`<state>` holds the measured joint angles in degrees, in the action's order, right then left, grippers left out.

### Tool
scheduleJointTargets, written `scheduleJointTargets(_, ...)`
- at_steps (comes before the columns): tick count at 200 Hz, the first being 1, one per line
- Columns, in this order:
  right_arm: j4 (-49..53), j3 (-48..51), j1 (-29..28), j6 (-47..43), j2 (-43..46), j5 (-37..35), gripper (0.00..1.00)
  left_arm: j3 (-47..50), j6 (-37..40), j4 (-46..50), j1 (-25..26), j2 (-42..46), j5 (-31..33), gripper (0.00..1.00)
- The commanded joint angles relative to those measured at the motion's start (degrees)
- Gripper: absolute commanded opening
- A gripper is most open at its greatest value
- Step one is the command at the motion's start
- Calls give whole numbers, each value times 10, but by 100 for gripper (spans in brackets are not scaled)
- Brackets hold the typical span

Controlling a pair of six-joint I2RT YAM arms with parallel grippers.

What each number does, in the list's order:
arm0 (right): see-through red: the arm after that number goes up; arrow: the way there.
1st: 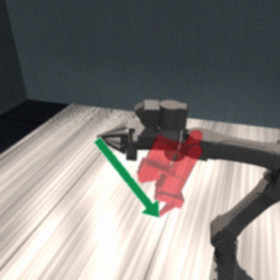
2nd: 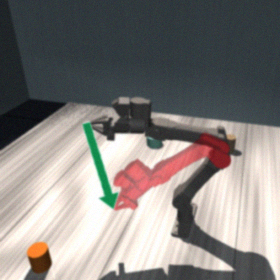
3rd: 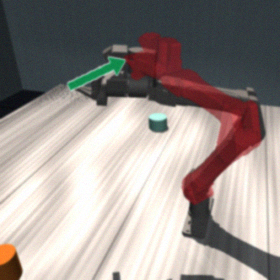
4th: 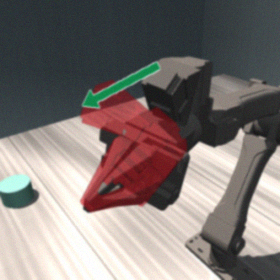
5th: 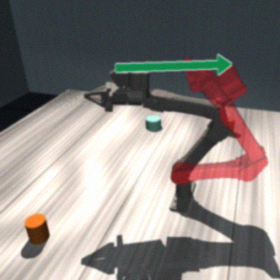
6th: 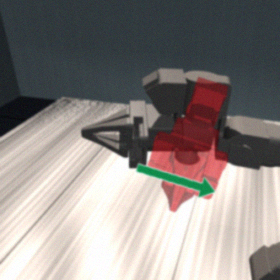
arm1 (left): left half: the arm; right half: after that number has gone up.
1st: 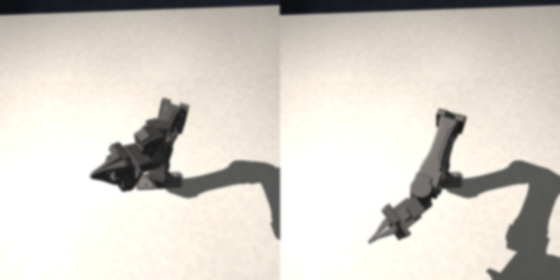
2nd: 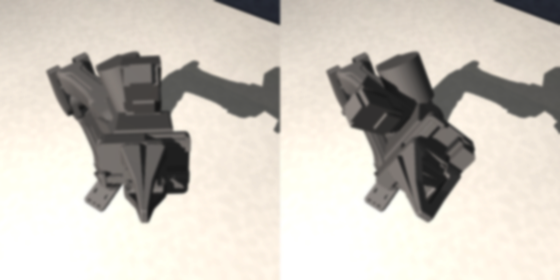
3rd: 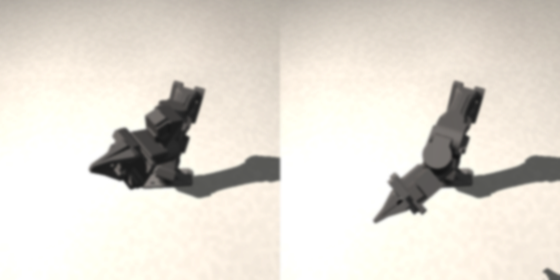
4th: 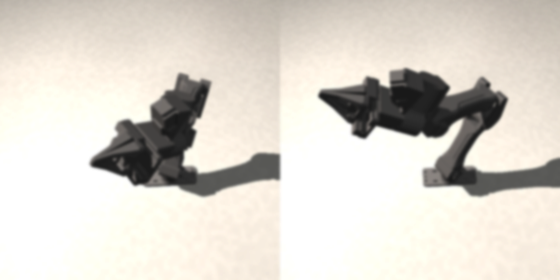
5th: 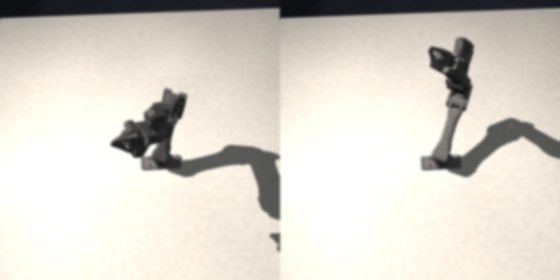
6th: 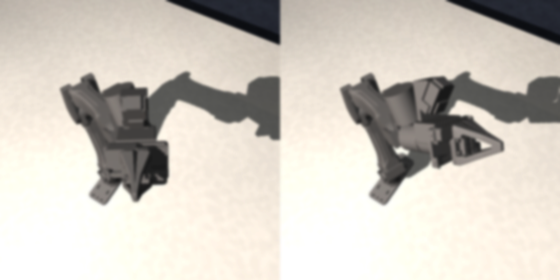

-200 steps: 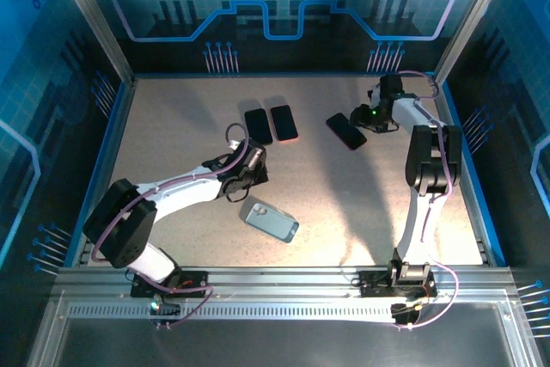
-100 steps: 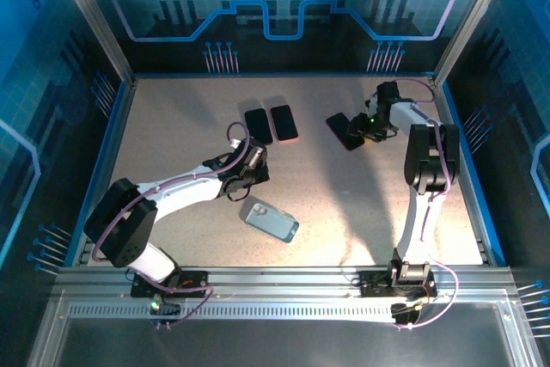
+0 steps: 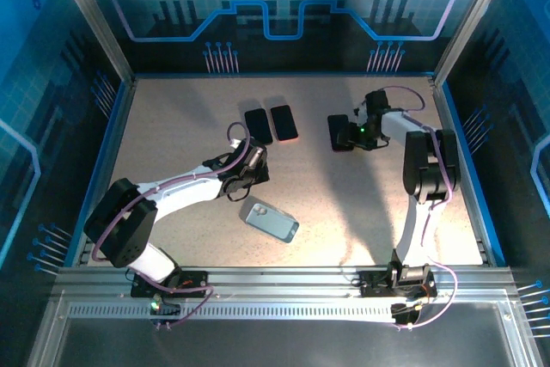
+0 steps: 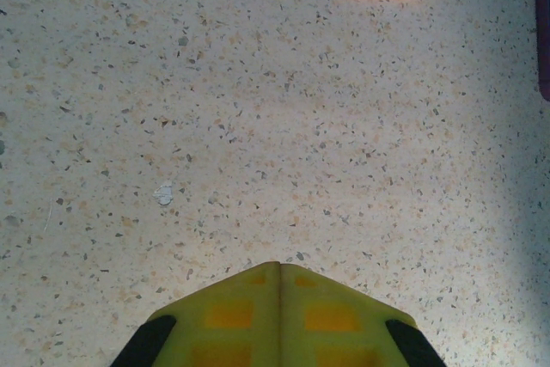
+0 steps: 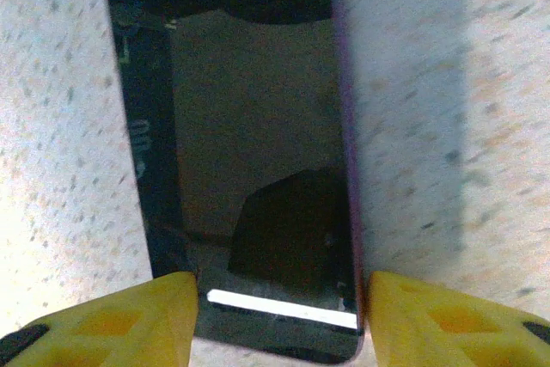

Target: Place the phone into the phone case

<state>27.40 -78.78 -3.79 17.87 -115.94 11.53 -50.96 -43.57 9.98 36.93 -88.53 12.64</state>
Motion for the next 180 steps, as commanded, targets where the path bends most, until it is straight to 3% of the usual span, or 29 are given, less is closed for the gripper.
scheduleJointTargets(1, 27, -4, -9, -5, 26, -15, 59, 0, -2, -6, 3, -1, 10, 0)
scheduleJointTargets(64, 85, -92, -45, -71, -8, -160, 73, -30, 27, -21, -1, -37, -7, 0)
scheduleJointTargets(120, 100, -149, -62, -78, -62, -182, 84, -66, 46, -23, -12, -73, -9, 0)
scheduleJointTargets(138, 105, -169, -63, -72, -80, -179, 93, -61, 42, -35, -19, -73, -18, 0)
scheduleJointTargets(180, 111, -207, -71, -63, -106, -179, 95, -55, 45, -36, -33, -71, -28, 0)
